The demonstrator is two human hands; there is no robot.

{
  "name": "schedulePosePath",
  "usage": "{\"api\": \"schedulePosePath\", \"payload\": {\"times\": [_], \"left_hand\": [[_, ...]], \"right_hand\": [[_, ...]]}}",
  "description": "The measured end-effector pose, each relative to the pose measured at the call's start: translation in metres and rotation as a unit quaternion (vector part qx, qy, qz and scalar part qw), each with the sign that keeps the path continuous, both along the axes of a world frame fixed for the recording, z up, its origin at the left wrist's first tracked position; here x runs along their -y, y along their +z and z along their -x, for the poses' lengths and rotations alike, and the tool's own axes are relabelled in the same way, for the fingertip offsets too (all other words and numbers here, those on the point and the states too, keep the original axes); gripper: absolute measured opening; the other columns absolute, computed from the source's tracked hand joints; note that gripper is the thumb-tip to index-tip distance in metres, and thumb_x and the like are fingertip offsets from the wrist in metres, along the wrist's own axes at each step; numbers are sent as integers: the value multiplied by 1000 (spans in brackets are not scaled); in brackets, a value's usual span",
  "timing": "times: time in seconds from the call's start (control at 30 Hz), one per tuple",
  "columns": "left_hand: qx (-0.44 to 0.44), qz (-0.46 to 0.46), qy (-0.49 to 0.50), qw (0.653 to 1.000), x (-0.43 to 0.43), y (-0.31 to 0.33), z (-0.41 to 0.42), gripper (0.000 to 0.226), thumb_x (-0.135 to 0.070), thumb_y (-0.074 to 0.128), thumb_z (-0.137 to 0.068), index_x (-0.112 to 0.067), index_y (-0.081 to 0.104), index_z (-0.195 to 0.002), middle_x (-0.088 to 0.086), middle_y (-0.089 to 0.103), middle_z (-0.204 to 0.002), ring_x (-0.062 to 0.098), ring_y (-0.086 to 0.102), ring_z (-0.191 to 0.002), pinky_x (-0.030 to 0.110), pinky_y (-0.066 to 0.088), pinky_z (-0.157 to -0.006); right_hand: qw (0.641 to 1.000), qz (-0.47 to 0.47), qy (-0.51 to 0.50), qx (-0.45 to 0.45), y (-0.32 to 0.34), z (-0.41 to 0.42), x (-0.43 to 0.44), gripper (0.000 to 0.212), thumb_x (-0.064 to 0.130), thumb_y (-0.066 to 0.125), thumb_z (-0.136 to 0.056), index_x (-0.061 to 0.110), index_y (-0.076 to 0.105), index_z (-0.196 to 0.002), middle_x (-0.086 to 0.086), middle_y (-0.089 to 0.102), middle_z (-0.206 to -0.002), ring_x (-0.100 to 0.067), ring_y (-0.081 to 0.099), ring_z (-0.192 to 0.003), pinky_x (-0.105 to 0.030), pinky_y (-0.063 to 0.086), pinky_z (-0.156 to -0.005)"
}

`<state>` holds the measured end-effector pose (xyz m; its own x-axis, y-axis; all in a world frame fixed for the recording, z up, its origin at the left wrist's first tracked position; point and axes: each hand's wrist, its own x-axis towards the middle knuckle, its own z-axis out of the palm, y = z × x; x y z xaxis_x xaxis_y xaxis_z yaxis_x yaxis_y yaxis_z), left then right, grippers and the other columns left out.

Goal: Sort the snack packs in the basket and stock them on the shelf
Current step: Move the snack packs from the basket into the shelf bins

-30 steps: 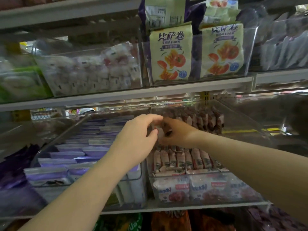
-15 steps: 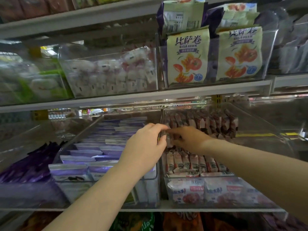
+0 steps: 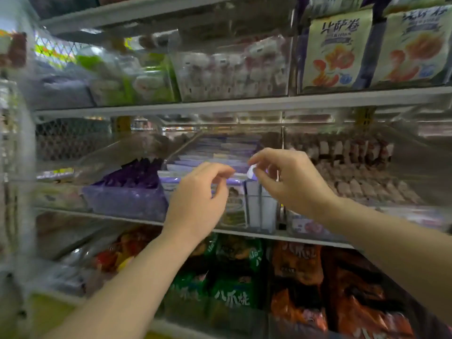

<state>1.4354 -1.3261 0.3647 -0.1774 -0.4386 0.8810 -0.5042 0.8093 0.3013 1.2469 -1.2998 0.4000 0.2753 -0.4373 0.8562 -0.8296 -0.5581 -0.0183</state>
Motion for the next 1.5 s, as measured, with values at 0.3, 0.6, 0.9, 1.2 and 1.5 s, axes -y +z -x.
{"api": "schedulePosePath", "payload": {"times": [0.3,0.6,0.9,1.2,1.5], "left_hand": [[35,-197,145,969,-30,-159,-145,23,-26,49,-83,-29,69,-96,-11,67,-96,14,64,-85,39,53,-77],[23,-414,271,869,-69,-308,-280,17,-22,58,-92,-28,69,-103,-8,71,-101,15,65,-89,38,52,-83],[103,-675,273,677,-100,-443,-348,35,-26,51,-98,-18,56,-132,4,57,-134,21,55,-118,28,42,-93],[178,-784,244,543,-110,-494,-384,58,-23,64,-90,-19,42,-143,7,46,-143,24,53,-122,26,45,-85],[218,-818,238,477,-113,-512,-390,78,-27,74,-82,-26,32,-147,5,47,-140,25,51,-120,28,44,-84]], "right_hand": [[971,-198,100,-94,-143,-153,5,17,23,58,-86,27,67,-100,9,68,-87,-14,62,-78,-35,52,-68],[853,-439,148,-240,-315,-278,30,23,29,54,-90,29,65,-110,7,69,-104,-19,63,-98,-33,49,-80],[662,-637,162,-361,-456,-332,41,35,32,58,-93,18,59,-124,-4,66,-119,-22,59,-109,-32,46,-89],[536,-760,205,-306,-547,-386,-3,53,29,60,-92,12,44,-139,-12,51,-137,-27,52,-120,-32,43,-92],[425,-877,179,-130,-586,-406,-23,75,26,70,-85,15,26,-145,-11,51,-132,-23,59,-98,-35,52,-77]]}}
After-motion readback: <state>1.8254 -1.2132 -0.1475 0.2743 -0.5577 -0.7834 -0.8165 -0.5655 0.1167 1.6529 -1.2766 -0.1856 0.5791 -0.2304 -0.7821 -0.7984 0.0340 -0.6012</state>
